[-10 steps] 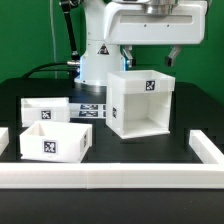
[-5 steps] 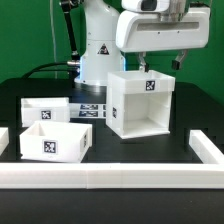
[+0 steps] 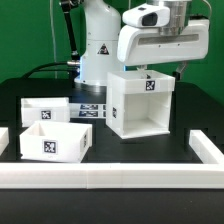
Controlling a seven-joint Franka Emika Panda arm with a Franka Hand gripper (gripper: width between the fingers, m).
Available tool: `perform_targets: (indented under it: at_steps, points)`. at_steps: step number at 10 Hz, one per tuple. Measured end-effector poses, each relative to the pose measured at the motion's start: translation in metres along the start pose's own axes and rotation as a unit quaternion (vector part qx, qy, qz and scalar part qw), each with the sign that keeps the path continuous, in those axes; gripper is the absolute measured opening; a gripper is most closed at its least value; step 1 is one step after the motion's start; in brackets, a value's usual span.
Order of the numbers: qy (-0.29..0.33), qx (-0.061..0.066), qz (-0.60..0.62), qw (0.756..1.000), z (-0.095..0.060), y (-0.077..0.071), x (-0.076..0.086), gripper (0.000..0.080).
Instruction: Assemble drawer
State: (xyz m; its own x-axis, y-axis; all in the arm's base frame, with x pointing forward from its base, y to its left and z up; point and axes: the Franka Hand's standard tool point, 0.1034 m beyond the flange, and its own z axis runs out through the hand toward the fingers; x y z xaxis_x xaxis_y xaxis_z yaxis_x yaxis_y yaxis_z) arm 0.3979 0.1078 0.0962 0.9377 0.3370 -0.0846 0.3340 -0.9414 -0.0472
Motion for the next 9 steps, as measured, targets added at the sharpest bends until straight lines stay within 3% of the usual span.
perform_targets:
  at_steps: [1,2,3,4,5,6,7,8,9]
  points:
    - [0.0,0.0,0.0,1.0,-0.0001,0.0,0.0,0.065]
    - [0.0,0.0,0.001,1.0,0.0,0.0006,-0.0002,0.0506]
    - [0.0,0.0,0.001,1.0,0.0,0.0013,-0.0003,0.0506]
    - [-0.001,0.0,0.002,1.0,0.0002,0.0015,-0.0004,0.0279]
    - [-0.001,0.0,0.002,1.0,0.0002,0.0015,-0.0004,0.0279]
    - [-0.001,0.0,0.002,1.0,0.0003,0.0015,-0.0004,0.0109]
    - [-0.001,0.0,0.002,1.0,0.0002,0.0015,-0.0004,0.0109]
    - [0.0,0.0,0.002,1.0,0.0001,0.0015,-0.0002,0.0036]
    - [0.0,0.0,0.002,1.0,0.0001,0.0016,-0.0002,0.0036]
